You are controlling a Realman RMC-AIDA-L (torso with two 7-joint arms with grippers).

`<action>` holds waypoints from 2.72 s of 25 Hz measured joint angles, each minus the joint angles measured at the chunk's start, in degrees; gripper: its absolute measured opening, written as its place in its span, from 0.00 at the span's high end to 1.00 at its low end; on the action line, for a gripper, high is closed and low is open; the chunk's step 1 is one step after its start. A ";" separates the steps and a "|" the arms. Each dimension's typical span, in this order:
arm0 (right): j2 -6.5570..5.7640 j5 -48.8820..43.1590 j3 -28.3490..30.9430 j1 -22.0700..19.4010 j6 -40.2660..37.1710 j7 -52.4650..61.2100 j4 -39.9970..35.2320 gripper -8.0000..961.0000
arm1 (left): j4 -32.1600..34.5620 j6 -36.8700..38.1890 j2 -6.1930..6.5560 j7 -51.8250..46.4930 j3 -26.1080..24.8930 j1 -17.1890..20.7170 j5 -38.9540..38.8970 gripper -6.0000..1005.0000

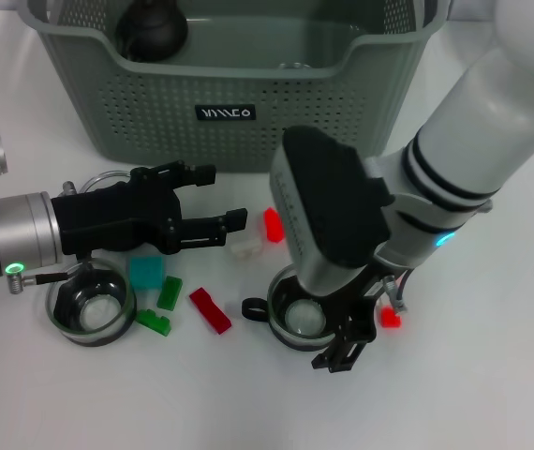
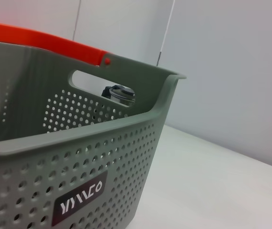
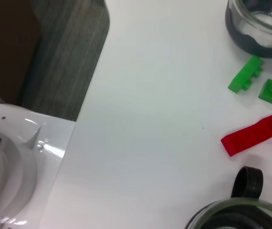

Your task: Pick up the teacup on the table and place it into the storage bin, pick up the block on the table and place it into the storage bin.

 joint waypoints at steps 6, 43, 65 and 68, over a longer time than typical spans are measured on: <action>0.05 -0.08 -2.91 0.15 1.93 1.59 -0.02 0.13 | 0.10 -0.06 0.12 0.03 -0.01 0.01 -0.03 0.14; -0.62 -1.42 5.84 -5.52 -9.94 10.01 -9.86 0.93 | -0.04 -0.07 0.53 0.66 0.00 0.94 -0.03 0.14; -1.51 9.16 50.86 1.94 -28.88 13.56 -24.14 0.92 | -0.06 -0.14 0.52 0.66 0.00 0.95 -0.01 0.14; -0.85 6.67 56.19 6.40 -24.77 13.99 -23.64 0.91 | -0.06 -0.14 0.49 0.66 0.00 0.64 -0.01 0.14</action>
